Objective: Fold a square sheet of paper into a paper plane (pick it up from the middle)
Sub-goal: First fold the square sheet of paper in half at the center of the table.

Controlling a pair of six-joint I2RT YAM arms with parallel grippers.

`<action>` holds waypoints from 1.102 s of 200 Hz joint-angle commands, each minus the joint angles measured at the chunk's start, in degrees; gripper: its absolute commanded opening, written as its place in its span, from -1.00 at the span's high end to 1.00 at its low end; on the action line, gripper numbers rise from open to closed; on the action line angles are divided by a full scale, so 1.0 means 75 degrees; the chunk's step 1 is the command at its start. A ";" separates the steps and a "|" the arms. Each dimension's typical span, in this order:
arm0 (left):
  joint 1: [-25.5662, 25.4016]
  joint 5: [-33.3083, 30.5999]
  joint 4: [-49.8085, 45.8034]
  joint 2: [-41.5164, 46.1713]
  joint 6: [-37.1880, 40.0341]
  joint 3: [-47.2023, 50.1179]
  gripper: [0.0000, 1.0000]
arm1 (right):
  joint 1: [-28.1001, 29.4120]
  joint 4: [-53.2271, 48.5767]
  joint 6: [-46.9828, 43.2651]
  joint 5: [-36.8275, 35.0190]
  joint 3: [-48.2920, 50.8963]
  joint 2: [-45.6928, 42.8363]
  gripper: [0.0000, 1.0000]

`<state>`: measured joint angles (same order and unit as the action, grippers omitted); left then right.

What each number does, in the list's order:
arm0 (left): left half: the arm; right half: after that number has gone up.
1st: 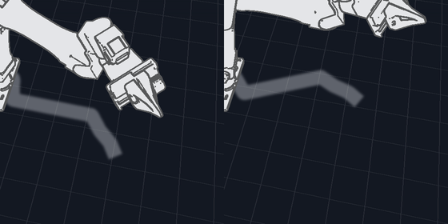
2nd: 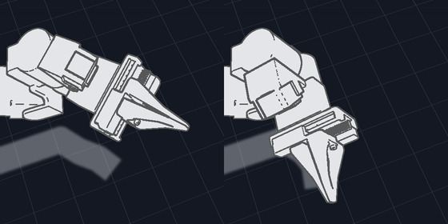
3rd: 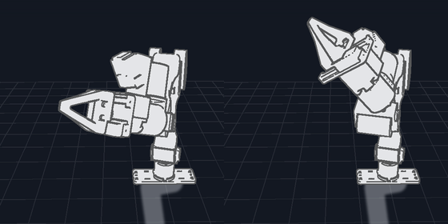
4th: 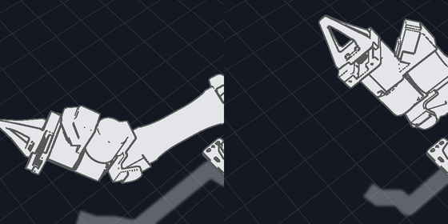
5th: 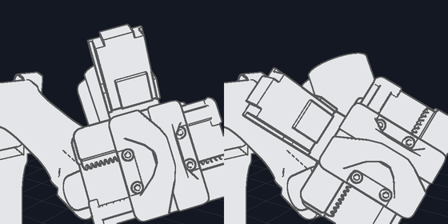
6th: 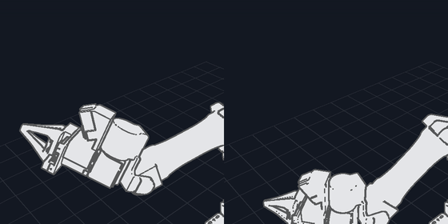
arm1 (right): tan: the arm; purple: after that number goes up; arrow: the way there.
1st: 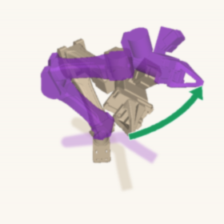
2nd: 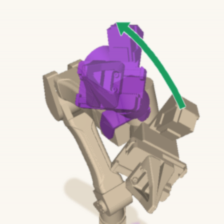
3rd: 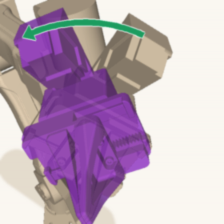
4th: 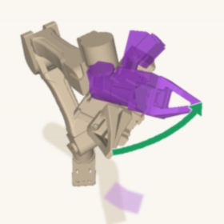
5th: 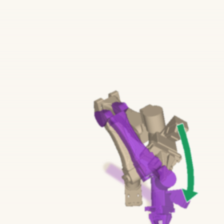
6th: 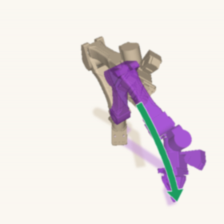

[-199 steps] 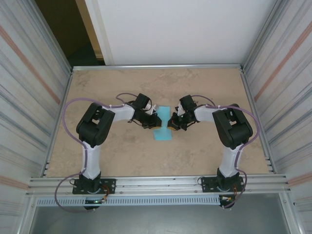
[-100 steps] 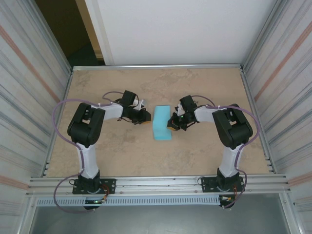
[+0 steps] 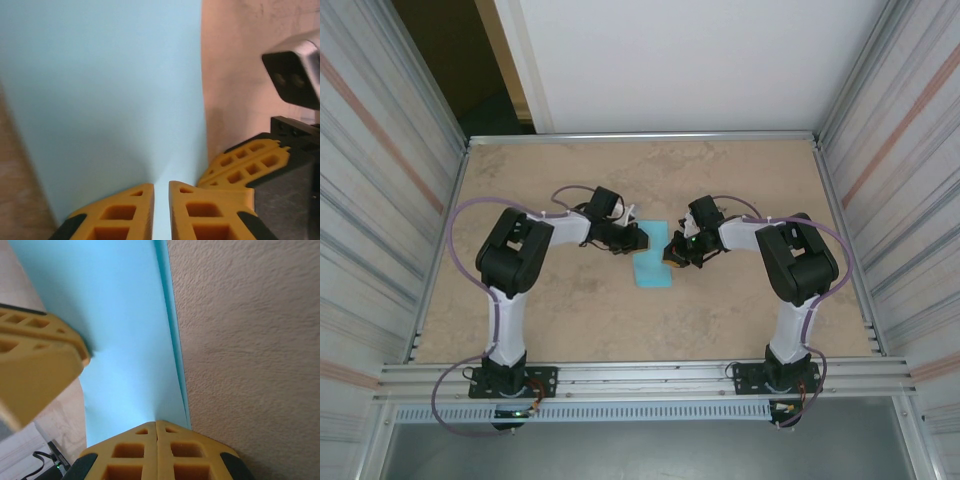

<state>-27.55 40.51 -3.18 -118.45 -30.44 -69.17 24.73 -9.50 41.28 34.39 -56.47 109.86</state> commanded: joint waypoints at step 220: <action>0.0606 0.0282 0.0292 -0.0926 -0.0076 -0.0680 0.66 | 0.0031 -0.1935 -0.0109 -0.2286 0.1157 0.1266 1.00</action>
<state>-25.89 43.70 1.78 -123.02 -32.84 -73.41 24.62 -8.69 41.28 34.65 -55.96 109.84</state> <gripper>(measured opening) 0.171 0.053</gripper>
